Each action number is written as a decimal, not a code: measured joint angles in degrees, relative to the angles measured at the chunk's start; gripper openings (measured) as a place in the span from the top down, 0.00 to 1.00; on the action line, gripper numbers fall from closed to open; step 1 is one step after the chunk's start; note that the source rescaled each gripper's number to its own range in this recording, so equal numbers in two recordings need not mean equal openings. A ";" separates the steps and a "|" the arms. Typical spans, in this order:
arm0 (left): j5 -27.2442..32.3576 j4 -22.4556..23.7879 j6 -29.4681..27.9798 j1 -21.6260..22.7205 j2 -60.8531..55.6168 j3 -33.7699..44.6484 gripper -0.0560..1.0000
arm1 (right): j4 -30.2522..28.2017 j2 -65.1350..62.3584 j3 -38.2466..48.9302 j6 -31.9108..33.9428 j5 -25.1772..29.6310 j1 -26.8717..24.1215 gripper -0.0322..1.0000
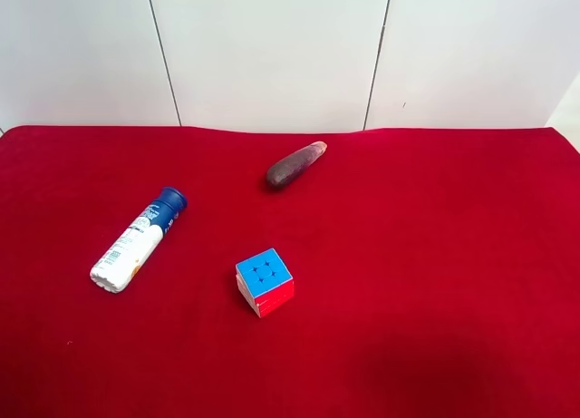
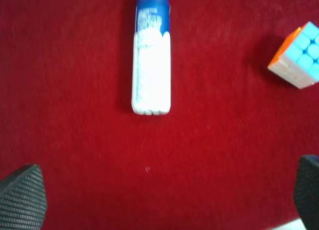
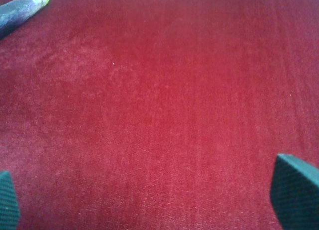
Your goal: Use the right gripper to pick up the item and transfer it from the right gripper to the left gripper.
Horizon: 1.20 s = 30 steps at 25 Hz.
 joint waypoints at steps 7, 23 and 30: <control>0.10 0.11 -0.57 0.00 -20.99 13.15 0.00 | 0.00 0.00 0.00 0.00 0.00 0.00 0.00; -0.74 1.69 -0.18 0.00 -43.32 20.34 0.00 | 0.00 0.00 0.00 0.00 0.00 0.00 0.00; -7.23 3.10 -0.18 0.00 -43.32 24.44 0.00 | 0.00 0.00 0.00 0.00 0.00 0.00 0.00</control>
